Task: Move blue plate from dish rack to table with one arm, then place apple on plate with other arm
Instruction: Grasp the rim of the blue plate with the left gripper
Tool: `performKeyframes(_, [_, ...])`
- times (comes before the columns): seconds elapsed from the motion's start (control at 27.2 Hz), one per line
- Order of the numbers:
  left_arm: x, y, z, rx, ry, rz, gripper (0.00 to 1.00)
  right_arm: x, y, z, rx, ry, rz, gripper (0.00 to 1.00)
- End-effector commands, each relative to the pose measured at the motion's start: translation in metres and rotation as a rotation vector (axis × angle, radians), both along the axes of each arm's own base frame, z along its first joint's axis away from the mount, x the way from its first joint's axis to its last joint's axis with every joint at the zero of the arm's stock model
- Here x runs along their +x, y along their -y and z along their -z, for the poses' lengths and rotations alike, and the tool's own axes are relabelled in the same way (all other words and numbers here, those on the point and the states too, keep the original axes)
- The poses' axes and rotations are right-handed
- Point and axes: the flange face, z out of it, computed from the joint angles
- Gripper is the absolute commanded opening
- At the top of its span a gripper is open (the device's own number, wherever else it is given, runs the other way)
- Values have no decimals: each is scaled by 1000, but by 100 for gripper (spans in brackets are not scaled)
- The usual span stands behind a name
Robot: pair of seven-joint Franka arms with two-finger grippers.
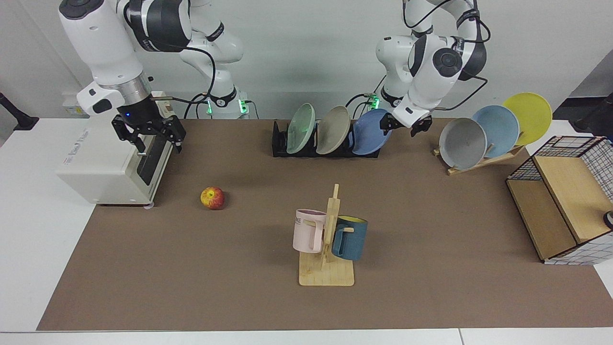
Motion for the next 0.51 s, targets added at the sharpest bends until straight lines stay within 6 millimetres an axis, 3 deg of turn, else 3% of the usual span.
performKeyframes(0.0, [-33, 12, 34, -6, -11, 36, 100, 0, 0, 1, 12, 12, 10, 100])
performKeyframes(0.11, [-42, 23, 38, 7, -30, 62, 98, 0, 0, 1, 12, 12, 10, 100])
performKeyframes(0.15, [-44, 26, 38, 12, -42, 66, 92, 0, 0, 1, 12, 12, 10, 100])
performKeyframes(0.22, [-51, 33, 37, 27, -68, 77, 56, 0, 0, 1, 12, 12, 10, 100])
performKeyframes(0.29, [-58, 35, 36, 42, -108, 92, 11, -1, 0, 1, 12, 10, 10, 100])
performKeyframes(0.33, [-59, 35, 34, 43, -120, 95, 0, -2, -1, 2, 12, 1, 7, 100])
performKeyframes(0.48, [-55, 32, 22, 41, -129, 107, 0, -7, -5, -3, 13, -14, -6, 100])
